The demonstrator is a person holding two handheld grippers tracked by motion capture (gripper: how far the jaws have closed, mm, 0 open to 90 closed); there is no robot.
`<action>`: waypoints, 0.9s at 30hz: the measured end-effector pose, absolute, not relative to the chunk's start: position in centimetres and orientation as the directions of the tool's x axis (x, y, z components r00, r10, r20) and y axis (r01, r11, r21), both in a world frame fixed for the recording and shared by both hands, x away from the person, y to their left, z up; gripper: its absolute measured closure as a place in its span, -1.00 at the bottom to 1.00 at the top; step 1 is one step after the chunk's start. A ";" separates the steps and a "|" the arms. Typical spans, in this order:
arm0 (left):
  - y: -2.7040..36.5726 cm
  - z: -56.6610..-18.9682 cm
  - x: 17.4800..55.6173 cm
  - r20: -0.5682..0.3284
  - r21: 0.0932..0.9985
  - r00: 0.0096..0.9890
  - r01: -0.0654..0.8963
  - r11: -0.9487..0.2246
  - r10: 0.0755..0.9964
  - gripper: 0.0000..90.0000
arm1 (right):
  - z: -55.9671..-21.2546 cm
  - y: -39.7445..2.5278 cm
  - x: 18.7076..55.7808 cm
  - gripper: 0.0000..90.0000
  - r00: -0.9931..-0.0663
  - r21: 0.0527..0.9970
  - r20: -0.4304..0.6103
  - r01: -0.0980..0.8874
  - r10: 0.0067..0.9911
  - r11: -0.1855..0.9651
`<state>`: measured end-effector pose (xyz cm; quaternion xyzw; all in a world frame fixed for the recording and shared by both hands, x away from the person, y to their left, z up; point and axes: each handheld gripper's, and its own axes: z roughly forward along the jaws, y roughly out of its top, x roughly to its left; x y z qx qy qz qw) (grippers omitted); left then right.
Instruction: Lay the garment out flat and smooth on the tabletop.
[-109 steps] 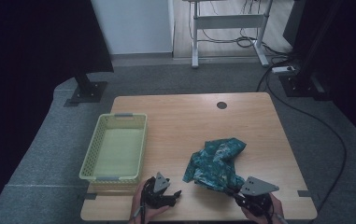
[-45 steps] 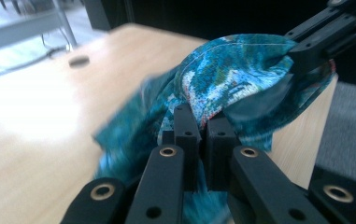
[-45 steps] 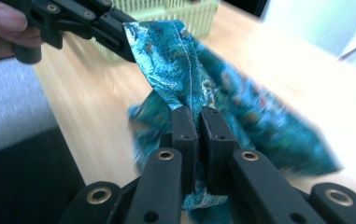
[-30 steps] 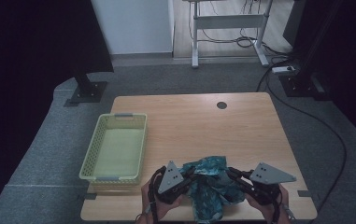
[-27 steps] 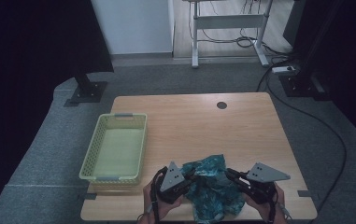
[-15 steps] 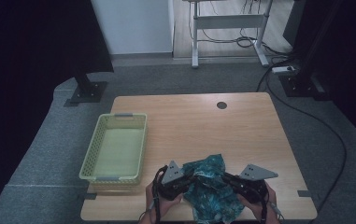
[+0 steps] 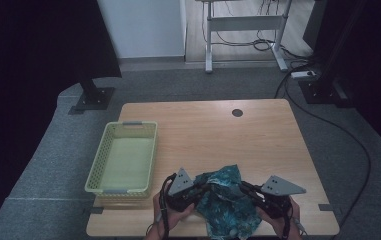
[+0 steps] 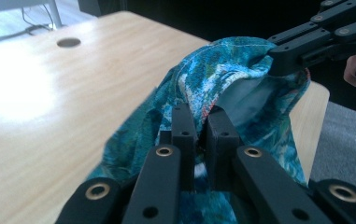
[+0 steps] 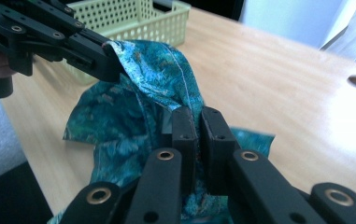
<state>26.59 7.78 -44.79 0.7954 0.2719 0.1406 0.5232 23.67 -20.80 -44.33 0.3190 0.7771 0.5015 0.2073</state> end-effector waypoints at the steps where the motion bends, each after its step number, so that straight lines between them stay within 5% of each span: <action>1: 7.8 -44.5 26.9 -0.058 0.910 0.811 0.282 -0.302 0.582 0.86 | -44.1 -20.8 23.7 0.87 -0.709 0.913 -0.006 0.284 0.705 0.293; 12: 7.4 -43.0 30.6 -0.091 0.910 0.796 0.311 -0.275 0.599 0.86 | -42.5 -20.9 26.7 0.87 -0.683 0.918 0.003 0.291 0.730 0.269; 27: 8.7 -41.6 27.7 -0.070 0.937 0.824 0.248 -0.247 0.562 0.87 | -41.1 -20.8 24.7 0.87 -0.685 0.944 -0.025 0.224 0.728 0.243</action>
